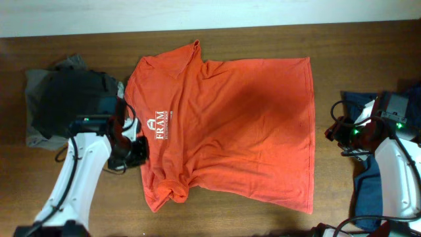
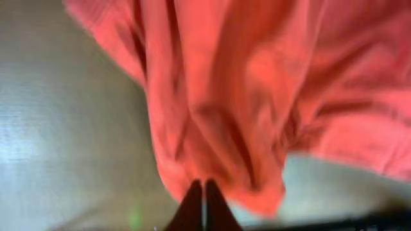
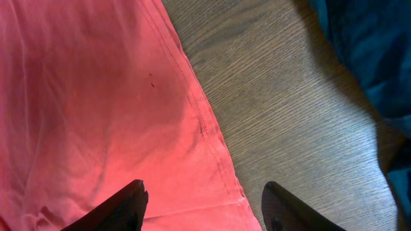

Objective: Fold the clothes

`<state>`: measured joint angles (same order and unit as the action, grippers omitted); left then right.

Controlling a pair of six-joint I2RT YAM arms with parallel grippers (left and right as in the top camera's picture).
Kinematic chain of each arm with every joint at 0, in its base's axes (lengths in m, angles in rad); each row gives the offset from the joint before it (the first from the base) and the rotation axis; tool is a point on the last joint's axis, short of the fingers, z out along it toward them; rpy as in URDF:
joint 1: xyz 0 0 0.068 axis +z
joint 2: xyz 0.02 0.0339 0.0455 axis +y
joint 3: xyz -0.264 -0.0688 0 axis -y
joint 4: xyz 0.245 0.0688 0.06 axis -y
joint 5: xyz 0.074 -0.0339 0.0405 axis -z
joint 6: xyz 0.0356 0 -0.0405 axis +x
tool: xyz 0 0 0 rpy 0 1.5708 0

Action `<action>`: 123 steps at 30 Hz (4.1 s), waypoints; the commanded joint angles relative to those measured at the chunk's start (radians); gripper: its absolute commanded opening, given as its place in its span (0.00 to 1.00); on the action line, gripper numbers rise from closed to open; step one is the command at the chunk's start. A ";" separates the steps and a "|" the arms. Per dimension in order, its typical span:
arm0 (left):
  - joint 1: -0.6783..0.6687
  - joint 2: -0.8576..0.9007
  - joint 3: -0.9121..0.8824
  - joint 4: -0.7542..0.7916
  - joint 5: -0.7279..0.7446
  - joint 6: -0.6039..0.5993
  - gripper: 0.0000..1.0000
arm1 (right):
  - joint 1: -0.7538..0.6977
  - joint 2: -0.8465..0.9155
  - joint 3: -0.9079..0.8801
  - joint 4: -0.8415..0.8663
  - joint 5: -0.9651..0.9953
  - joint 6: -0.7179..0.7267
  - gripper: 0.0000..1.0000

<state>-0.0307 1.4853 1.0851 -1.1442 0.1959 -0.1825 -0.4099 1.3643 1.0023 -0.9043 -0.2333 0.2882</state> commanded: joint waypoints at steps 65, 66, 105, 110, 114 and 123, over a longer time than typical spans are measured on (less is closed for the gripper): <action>0.183 0.430 0.011 0.271 -0.299 -0.047 0.13 | -0.062 0.565 0.035 0.392 0.060 0.059 0.07; 0.183 0.430 0.031 0.275 -0.317 -0.045 0.13 | -0.060 0.565 0.046 0.387 0.045 0.046 0.06; 0.023 0.351 -0.037 0.077 -0.300 0.012 0.27 | -0.061 0.492 0.243 0.048 -0.149 -0.030 0.25; 0.023 0.351 -0.068 0.100 -0.298 0.012 0.17 | -0.061 0.492 0.243 0.048 -0.149 -0.030 0.25; 0.023 0.313 -0.058 0.104 -0.288 0.010 0.00 | -0.061 0.492 0.243 0.048 -0.149 -0.030 0.25; 0.023 0.000 0.142 -0.170 -0.290 0.020 0.00 | -0.061 0.492 0.243 0.044 -0.149 -0.030 0.25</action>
<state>-0.0135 1.6093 1.1351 -1.2755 -0.0860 -0.1726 -0.4664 1.8858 1.2324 -0.8604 -0.3733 0.2619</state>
